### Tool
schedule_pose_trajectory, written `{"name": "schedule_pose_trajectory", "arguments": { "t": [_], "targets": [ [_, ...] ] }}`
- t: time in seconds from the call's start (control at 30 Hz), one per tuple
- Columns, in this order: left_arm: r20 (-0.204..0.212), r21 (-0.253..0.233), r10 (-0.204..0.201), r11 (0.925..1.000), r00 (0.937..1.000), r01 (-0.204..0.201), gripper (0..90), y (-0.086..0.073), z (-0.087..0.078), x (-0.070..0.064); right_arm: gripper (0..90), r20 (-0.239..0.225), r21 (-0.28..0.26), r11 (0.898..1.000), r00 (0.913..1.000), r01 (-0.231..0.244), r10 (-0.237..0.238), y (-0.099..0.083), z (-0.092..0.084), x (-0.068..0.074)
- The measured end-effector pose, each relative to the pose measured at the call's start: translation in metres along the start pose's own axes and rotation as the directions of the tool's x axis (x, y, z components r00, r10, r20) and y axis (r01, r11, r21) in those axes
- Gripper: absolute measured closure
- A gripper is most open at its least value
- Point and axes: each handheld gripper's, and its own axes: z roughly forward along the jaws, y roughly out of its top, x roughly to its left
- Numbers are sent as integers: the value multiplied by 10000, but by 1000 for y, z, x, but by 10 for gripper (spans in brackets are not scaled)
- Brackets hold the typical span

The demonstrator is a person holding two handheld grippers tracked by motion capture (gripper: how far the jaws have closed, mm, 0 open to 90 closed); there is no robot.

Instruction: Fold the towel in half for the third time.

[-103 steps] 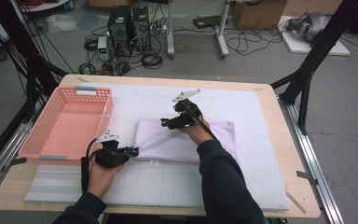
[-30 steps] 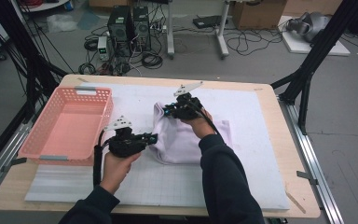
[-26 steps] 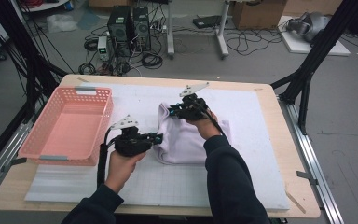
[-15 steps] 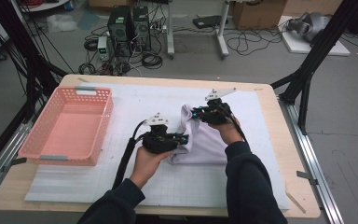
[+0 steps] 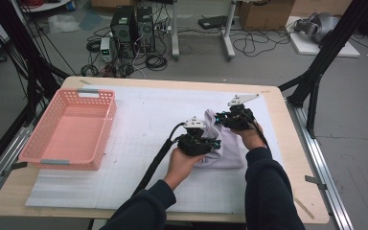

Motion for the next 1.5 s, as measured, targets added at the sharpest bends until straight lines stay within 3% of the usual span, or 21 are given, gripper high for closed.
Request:
{"name": "schedule_pose_trajectory", "arguments": {
  "t": [0.1,0.17,0.23,0.3,0.37,0.43,0.53,0.57,0.6,0.7,0.8,0.83,0.87,0.9,0.97,1.07,1.1,1.17,1.27,1.4,1.5],
  "targets": [
    [-6,62,-157,9999,9999,157,778,-3,8,1,797,50,99,9999,9999,-95,94,-5,2,-3],
    [86,77,-119,9999,9999,119,598,-6,13,2,787,118,141,9998,9999,-124,123,-8,2,-4],
    [211,-101,253,9996,9995,-250,428,-7,12,0,751,217,170,9996,9996,-210,206,-11,0,-6],
    [126,-544,697,9961,9975,-689,368,-7,-5,-1,684,494,123,9990,9979,-422,416,-15,-4,-10],
    [21,-791,722,9943,9974,-718,342,-7,-13,1,651,839,-22,9967,9931,-816,815,-20,-13,-14],
    [-516,-1237,793,9887,9955,-851,332,-8,-36,12,621,1048,-91,9947,9892,-1022,1026,-26,-22,-18],
    [-815,-1362,735,9871,9940,-841,329,-11,-50,21,601,1301,-303,9906,9821,-1332,1360,-35,-36,-21],
    [-1262,-1344,821,9860,9886,-991,324,-14,-63,32,593,1384,-369,9898,9803,-1373,1412,-37,-41,-21],
    [-1262,-1344,821,9860,9886,-991,318,-14,-63,32,587,1621,-436,9878,9746,-1493,1544,-40,-47,-22],
    [-2114,-1248,907,9850,9732,-1189,297,-24,-87,51,575,2257,-550,9780,9517,-2011,2083,-48,-62,-22],
    [-2408,-1160,957,9852,9658,-1265,282,-30,-99,60,577,2382,-885,9748,9459,-2046,2201,-54,-75,-16],
    [-2518,-1123,929,9858,9633,-1245,278,-33,-104,64,579,2423,-917,9760,9462,-1977,2144,-55,-78,-12],
    [-2837,-993,1040,9856,9533,-1371,273,-38,-113,70,583,2402,-990,9768,9481,-1897,2085,-57,-81,-8],
    [-2837,-993,1040,9856,9533,-1371,263,-38,-113,70,585,2318,-1021,9764,9500,-1903,2094,-59,-83,-2],
    [-3149,-760,1157,9863,9420,-1465,251,-46,-125,76,601,2173,-1047,9800,9577,-1693,1887,-64,-86,11],
    [-3347,-679,1123,9874,9356,-1427,193,-49,-132,79,607,1958,-943,9840,9663,-1511,1671,-70,-86,23],
    [-3404,-833,1105,9856,9338,-1470,198,-52,-138,80,610,1622,-926,9834,9721,-1561,1696,-77,-85,35],
    [-3423,-824,1126,9854,9328,-1492,198,-54,-141,81,617,1261,-1050,9800,9753,-1689,1816,-84,-84,45],
    [-3407,-812,1106,9859,9336,-1464,200,-59,-146,84,666,1188,-823,9807,9753,-1771,1861,-92,-77,54],
    [-3313,-923,1041,9856,9378,-1420,200,-59,-149,85,722,1655,-168,9877,9738,-1553,1560,-95,-64,58],
    [-3321,-985,1042,9846,9375,-1444,202,-61,-151,85,850,2138,381,9880,9671,-1495,1381,-99,-58,57]
  ]
}}
